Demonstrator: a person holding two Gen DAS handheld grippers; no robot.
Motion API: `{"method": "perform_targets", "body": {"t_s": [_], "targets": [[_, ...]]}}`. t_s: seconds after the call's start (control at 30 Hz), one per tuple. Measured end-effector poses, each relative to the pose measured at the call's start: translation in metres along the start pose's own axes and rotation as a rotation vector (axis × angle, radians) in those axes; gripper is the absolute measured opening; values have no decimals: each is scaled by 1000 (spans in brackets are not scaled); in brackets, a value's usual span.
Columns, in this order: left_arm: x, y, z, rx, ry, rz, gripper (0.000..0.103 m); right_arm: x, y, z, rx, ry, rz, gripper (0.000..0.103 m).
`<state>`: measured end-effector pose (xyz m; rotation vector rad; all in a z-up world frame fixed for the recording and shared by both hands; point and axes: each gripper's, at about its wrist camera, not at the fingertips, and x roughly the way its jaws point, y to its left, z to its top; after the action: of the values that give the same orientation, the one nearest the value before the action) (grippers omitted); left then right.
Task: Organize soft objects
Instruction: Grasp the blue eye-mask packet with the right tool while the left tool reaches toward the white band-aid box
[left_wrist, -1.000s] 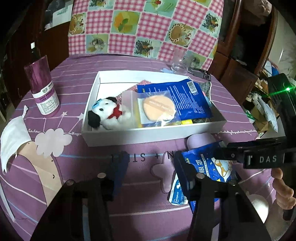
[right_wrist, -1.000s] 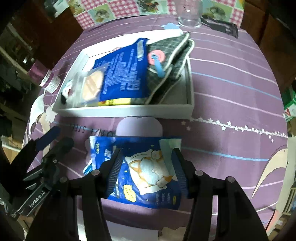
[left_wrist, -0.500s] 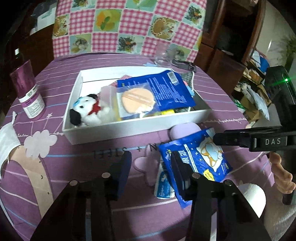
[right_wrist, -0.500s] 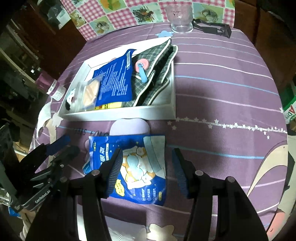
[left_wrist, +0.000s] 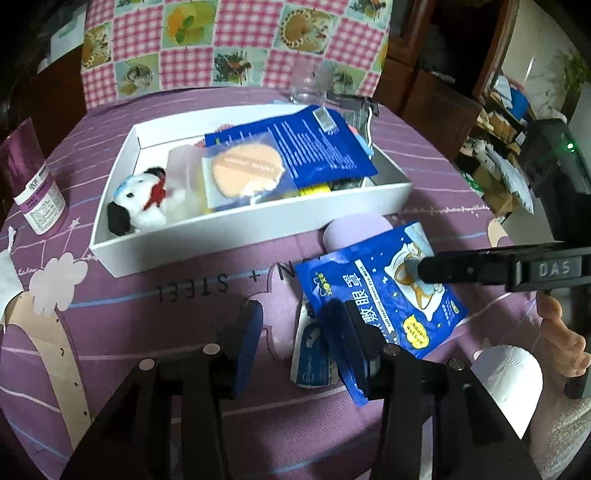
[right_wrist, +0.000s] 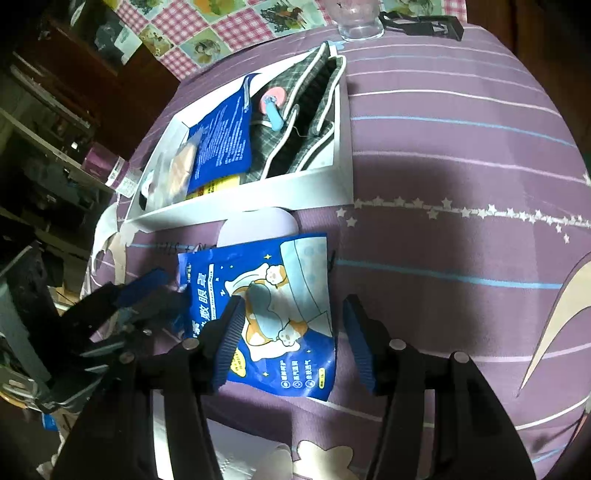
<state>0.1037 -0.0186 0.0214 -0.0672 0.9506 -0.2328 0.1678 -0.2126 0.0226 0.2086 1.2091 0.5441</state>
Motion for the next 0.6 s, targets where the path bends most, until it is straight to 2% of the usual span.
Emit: {"method": "perform_targets", "body": {"t_s": [0.13, 0.3, 0.6], "targets": [[3, -1, -1, 5, 7, 6, 44, -3, -8, -9, 17, -81, 51, 56], [3, -4, -2, 18, 7, -1, 44, -4, -19, -10, 58, -103, 139, 59], [6, -8, -2, 33, 16, 3, 44, -4, -14, -11, 44, -93, 137, 59]]}}
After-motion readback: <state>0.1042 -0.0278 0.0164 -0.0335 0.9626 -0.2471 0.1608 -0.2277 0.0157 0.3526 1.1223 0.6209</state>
